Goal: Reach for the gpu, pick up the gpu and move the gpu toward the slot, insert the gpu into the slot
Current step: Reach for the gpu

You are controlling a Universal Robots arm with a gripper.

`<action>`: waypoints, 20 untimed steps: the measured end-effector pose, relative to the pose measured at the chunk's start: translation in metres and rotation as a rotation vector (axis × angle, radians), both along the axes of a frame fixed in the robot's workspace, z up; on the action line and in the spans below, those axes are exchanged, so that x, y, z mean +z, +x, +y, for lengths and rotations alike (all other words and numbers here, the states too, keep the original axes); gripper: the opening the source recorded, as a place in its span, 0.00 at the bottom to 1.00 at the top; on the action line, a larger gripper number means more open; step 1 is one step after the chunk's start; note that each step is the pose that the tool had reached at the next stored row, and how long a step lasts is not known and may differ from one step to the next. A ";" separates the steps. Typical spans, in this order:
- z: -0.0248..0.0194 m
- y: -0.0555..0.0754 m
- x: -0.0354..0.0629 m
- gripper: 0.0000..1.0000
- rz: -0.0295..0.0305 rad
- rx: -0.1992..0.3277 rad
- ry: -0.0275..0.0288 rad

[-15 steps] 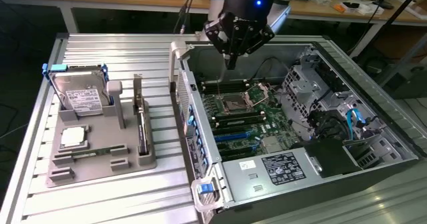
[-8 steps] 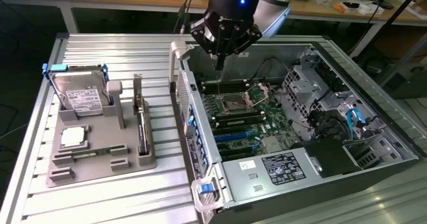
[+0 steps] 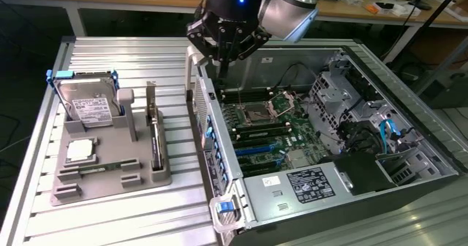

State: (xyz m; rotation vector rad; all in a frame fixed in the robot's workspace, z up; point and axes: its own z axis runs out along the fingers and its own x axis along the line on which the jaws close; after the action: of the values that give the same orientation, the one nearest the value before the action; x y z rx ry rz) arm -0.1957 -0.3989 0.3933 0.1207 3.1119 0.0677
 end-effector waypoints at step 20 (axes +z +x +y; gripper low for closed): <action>0.0000 -0.079 0.0000 0.11 0.0000 -0.002 0.0000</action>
State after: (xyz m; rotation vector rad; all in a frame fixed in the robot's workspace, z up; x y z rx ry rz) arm -0.2746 -0.3989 0.3933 0.1235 3.1117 0.0676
